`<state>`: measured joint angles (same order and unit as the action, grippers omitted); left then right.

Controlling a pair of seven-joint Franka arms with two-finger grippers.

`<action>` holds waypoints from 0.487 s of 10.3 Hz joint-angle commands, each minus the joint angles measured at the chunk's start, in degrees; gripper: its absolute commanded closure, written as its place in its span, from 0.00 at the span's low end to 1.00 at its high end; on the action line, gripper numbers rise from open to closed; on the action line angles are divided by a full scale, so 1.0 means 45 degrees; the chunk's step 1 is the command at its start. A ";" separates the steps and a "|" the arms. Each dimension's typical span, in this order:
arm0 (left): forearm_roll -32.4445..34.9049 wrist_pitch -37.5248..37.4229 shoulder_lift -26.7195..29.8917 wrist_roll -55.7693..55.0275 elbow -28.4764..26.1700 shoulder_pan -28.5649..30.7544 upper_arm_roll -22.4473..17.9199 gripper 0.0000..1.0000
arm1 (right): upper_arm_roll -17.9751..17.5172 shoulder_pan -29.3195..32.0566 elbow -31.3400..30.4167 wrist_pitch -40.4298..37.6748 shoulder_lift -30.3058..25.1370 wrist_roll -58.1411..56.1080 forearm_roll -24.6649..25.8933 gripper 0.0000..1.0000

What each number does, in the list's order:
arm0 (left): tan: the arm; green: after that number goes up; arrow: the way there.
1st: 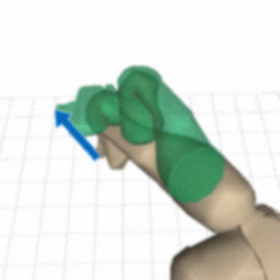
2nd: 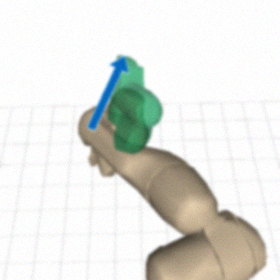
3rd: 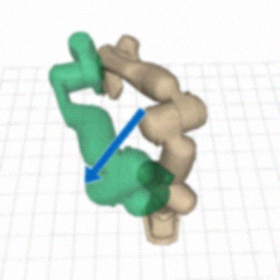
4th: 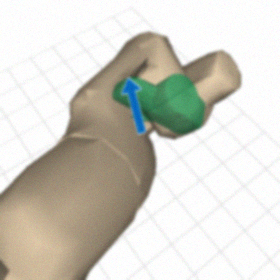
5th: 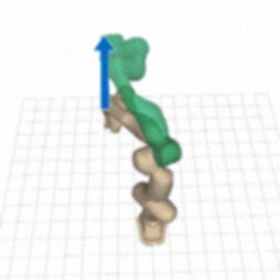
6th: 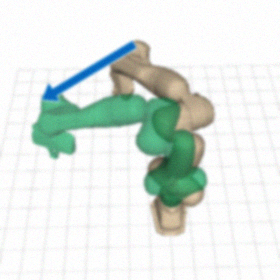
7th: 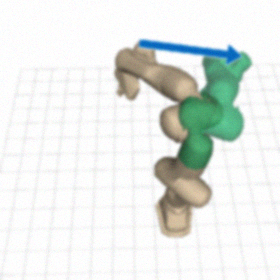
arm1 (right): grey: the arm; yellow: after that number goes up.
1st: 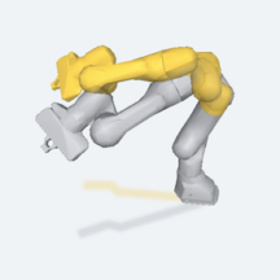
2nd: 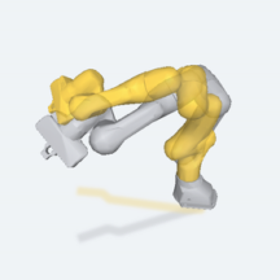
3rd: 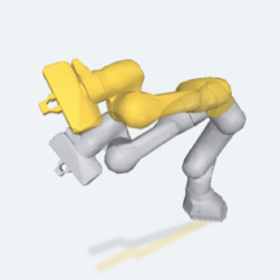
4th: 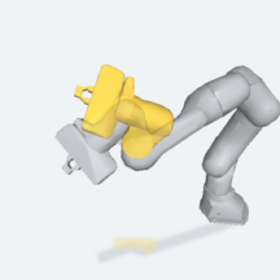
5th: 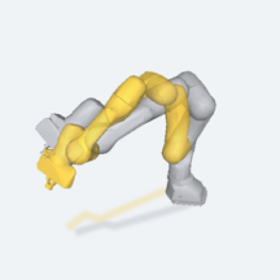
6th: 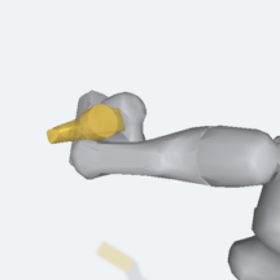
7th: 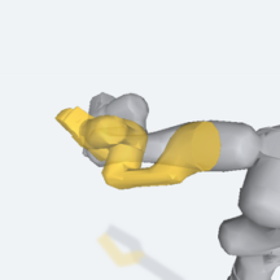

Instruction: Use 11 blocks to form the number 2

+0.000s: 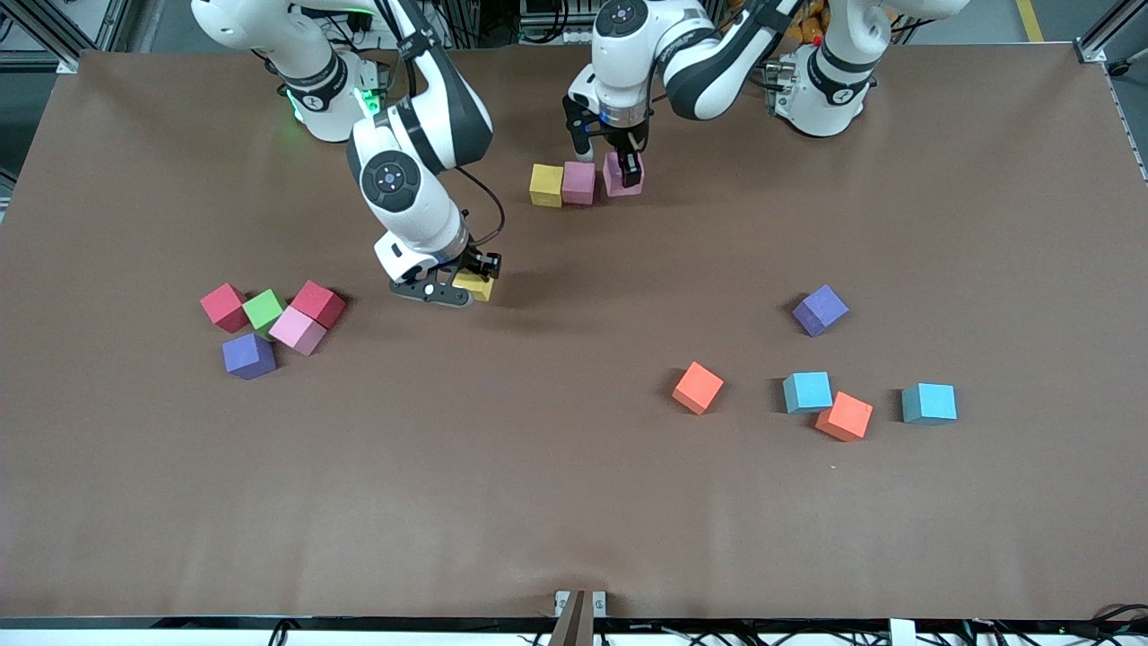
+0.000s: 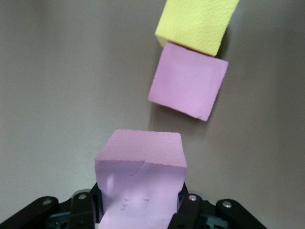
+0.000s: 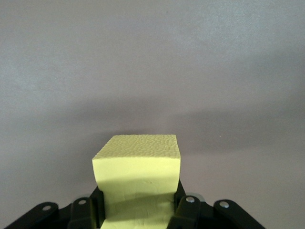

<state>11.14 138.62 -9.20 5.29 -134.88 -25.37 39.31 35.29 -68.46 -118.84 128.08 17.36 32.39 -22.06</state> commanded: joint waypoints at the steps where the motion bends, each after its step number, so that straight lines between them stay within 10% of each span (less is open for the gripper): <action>1: 0.0645 -0.0239 -0.0552 0.0152 0.0480 -0.1038 -0.0842 1.00 | -0.0049 0.0115 0.0218 0.0073 0.0224 0.0244 0.0038 0.66; 5: 0.1293 -0.0239 -0.0885 0.0152 0.0538 -0.1081 -0.0904 1.00 | -0.0088 0.0368 0.0101 0.0541 0.0283 0.0167 -0.1280 0.67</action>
<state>15.57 138.57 -12.02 5.38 -133.89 -29.39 35.99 35.29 -68.17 -118.85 130.03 18.16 33.12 -24.01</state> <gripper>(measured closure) 0.445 0.467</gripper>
